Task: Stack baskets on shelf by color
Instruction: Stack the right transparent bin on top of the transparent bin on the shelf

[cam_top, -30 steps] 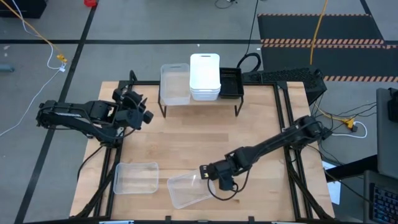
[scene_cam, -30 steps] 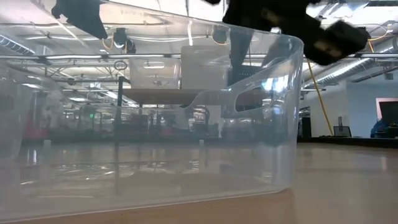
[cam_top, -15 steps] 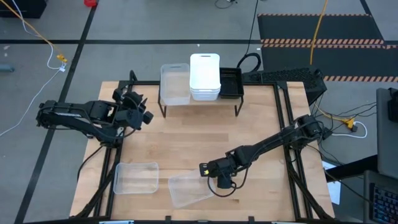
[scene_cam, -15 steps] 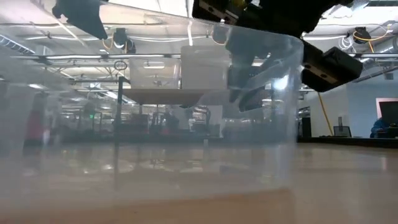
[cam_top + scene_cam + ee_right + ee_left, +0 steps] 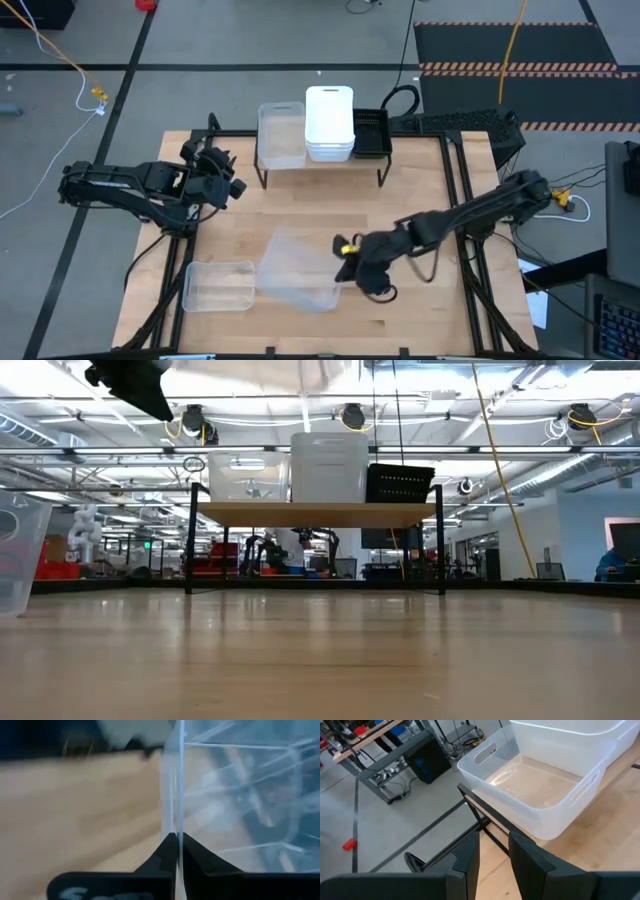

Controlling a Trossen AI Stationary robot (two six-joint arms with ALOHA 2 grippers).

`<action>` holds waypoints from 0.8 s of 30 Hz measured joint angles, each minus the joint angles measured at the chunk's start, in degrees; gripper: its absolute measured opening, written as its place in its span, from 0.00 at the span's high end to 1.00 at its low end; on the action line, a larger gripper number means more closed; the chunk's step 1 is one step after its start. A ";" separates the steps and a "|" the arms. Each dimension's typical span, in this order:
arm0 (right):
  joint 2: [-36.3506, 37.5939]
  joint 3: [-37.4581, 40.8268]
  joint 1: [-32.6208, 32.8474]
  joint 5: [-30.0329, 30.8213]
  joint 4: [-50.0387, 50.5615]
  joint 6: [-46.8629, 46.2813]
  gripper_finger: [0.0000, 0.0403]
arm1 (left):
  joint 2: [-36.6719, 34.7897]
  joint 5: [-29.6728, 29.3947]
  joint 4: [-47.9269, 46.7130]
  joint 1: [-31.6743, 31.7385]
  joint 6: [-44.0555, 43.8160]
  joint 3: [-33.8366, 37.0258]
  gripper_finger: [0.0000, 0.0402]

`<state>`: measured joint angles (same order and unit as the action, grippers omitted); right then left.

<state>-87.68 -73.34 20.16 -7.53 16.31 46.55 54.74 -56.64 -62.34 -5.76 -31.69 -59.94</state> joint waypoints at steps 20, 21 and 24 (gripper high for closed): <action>12.50 -0.01 -11.65 26.77 -30.12 -11.92 0.99 | 0.00 0.66 -0.44 0.00 -3.82 0.00 0.74; 12.13 -0.06 -13.51 26.16 -32.54 -12.92 0.99 | 0.00 0.66 -0.46 0.00 -3.60 0.00 0.74; 10.29 -1.22 -19.90 22.30 -35.77 -19.37 0.99 | 0.00 0.66 -0.53 0.00 -3.39 0.00 0.74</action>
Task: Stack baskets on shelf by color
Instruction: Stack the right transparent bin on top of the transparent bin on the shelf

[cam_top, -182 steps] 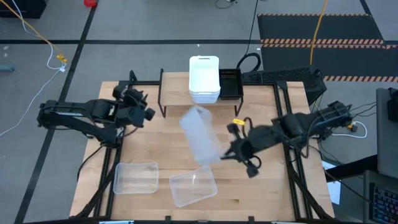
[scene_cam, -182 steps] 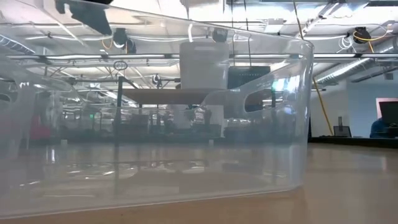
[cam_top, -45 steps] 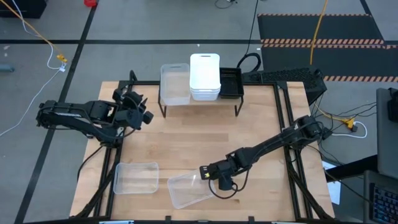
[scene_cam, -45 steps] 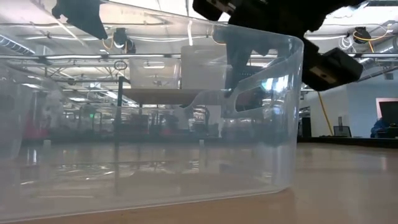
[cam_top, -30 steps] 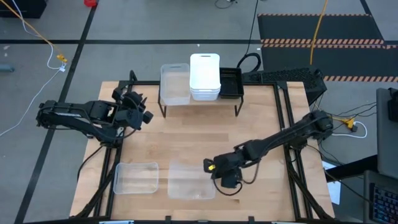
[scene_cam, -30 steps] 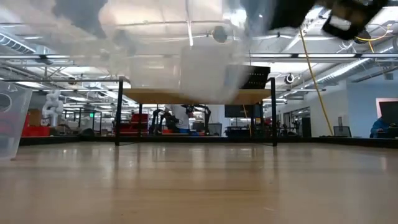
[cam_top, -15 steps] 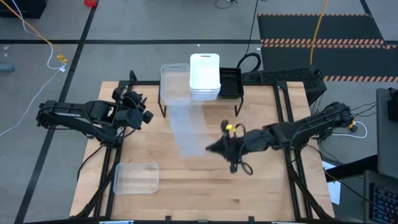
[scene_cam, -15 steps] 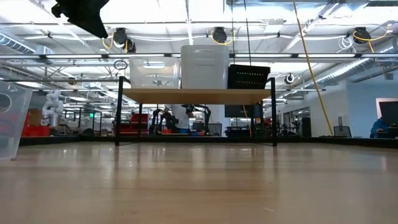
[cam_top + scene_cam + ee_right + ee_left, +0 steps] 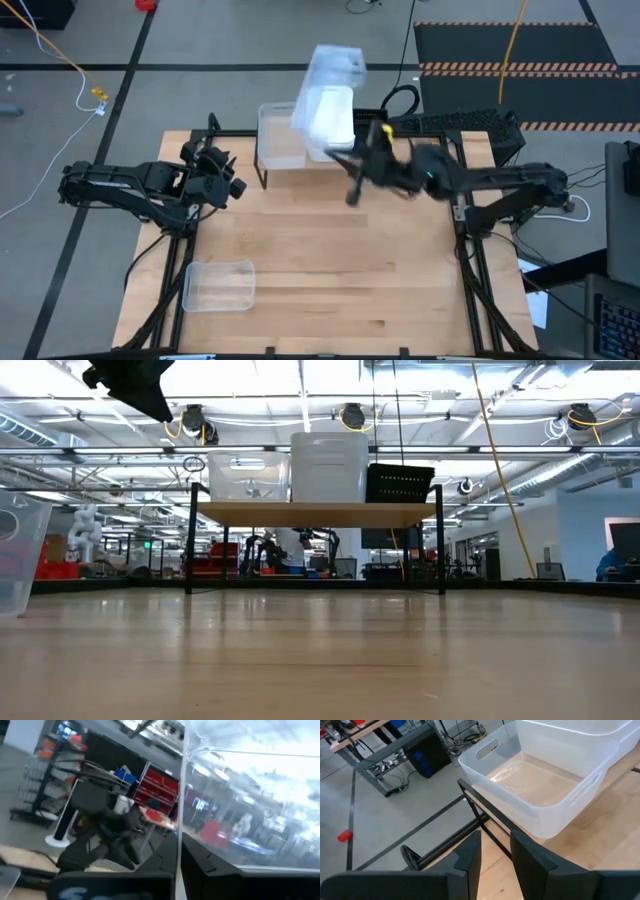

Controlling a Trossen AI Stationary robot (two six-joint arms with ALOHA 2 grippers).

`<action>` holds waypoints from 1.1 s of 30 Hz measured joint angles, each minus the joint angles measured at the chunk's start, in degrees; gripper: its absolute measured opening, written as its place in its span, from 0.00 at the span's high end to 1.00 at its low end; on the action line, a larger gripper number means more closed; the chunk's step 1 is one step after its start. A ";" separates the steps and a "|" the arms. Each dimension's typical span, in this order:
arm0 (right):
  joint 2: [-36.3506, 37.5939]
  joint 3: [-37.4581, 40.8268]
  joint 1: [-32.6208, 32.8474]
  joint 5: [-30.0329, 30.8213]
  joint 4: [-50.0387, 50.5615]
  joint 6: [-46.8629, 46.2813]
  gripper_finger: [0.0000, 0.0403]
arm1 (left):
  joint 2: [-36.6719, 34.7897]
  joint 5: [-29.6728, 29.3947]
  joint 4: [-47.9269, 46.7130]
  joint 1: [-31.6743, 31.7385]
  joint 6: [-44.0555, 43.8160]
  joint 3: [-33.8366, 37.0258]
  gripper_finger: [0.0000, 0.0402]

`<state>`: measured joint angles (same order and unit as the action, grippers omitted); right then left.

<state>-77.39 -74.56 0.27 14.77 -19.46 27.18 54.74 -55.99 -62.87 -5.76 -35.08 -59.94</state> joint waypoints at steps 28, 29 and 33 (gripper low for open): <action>-36.08 -49.75 -16.86 -14.89 50.61 -9.79 0.99 | -0.01 -1.03 -0.44 0.00 3.07 0.00 0.74; -36.02 -49.75 -16.84 -14.91 51.54 -9.85 0.99 | -0.02 -1.03 -0.44 0.00 3.07 0.00 0.74; -35.88 -49.77 -16.80 -14.94 54.96 -9.77 0.99 | -0.02 -1.03 -0.46 0.00 3.09 0.00 0.74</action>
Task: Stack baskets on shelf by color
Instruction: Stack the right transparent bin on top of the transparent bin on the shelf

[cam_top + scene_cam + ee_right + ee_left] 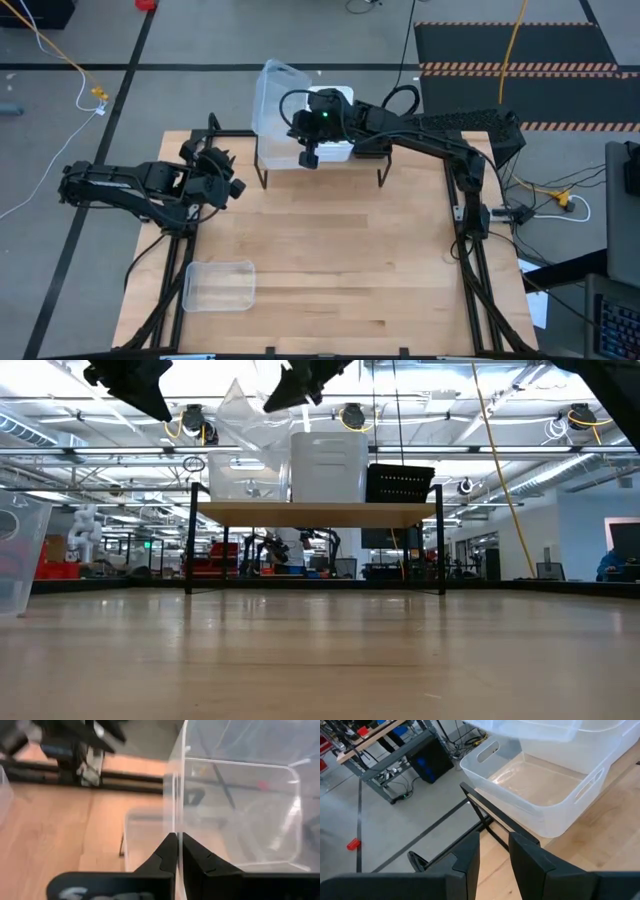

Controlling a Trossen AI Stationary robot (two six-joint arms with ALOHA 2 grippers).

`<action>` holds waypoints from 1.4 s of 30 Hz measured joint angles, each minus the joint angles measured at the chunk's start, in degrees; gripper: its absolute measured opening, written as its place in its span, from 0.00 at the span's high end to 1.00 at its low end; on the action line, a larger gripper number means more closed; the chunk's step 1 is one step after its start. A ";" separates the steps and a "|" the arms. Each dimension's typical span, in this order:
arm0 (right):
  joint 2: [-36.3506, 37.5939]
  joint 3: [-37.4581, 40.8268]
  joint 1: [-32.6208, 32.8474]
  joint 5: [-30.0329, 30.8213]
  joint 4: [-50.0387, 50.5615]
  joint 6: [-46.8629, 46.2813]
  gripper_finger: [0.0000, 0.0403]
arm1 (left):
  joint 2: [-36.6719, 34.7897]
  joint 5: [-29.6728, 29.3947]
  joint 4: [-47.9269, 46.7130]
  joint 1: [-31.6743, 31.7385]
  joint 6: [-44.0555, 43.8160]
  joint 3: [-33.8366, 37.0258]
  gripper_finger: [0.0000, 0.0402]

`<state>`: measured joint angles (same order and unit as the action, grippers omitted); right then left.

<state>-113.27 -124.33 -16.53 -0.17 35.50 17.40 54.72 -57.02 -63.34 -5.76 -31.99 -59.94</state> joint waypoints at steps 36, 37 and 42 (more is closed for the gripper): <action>1.17 1.64 5.83 6.07 -3.38 6.96 0.74 | 0.50 -6.02 7.80 4.06 1.85 3.04 0.74; 1.76 1.64 6.31 8.05 -4.42 7.77 0.74 | 0.67 -6.11 10.54 5.13 4.28 3.90 0.74; 6.78 1.64 8.67 11.18 3.90 7.67 0.74 | 0.92 -2.25 16.79 9.04 12.04 7.17 0.74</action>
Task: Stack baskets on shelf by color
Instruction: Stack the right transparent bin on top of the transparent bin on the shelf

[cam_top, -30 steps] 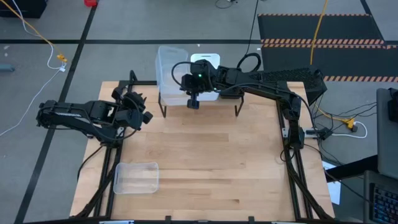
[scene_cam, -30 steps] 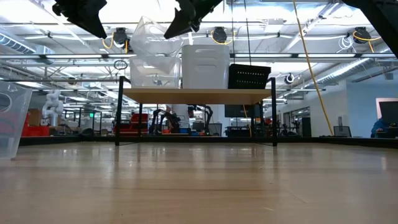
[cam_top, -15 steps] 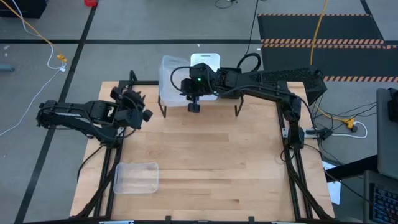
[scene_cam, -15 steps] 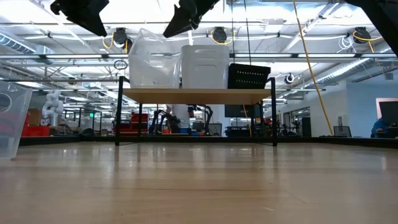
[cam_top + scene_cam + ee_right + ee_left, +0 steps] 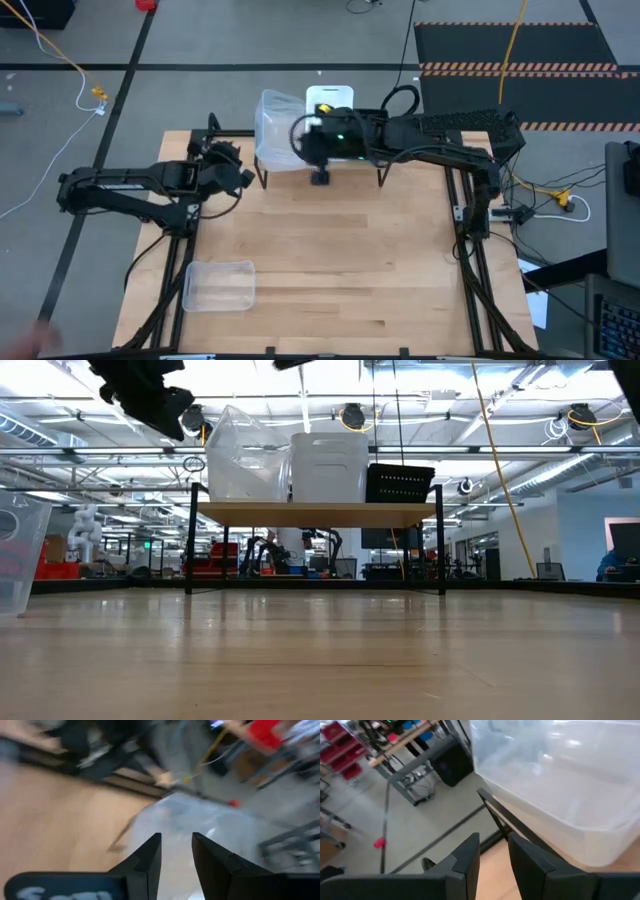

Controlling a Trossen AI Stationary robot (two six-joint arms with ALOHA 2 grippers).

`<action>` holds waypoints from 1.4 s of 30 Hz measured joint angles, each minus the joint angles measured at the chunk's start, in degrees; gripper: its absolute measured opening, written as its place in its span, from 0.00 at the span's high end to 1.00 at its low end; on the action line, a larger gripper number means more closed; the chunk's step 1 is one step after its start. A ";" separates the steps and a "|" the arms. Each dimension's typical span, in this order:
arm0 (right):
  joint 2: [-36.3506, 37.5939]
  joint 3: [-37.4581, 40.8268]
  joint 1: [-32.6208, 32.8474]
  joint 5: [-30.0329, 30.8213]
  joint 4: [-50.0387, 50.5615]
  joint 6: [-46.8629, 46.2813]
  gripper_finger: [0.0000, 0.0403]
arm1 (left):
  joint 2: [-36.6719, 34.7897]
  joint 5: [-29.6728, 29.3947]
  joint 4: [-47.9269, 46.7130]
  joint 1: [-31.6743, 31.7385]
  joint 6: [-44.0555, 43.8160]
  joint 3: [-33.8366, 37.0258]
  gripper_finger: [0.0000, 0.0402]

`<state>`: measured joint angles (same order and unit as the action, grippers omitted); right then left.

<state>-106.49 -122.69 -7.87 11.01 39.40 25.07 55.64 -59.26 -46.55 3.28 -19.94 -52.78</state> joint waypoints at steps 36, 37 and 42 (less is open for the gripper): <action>34.03 97.07 9.13 -24.64 -69.99 -29.05 0.74 | 41.76 42.64 -37.85 11.97 42.94 -64.83 0.48; 34.03 97.51 9.13 -24.66 -70.45 -29.36 0.74 | 42.36 42.80 -39.07 12.50 42.93 -65.09 0.48; 34.03 98.42 9.13 -24.64 -71.78 -30.22 0.74 | 44.25 42.97 -43.78 14.37 42.81 -65.07 0.49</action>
<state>-72.47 -24.27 1.26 -13.63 -32.38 -5.15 99.89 -16.29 -90.33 17.65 22.87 -117.84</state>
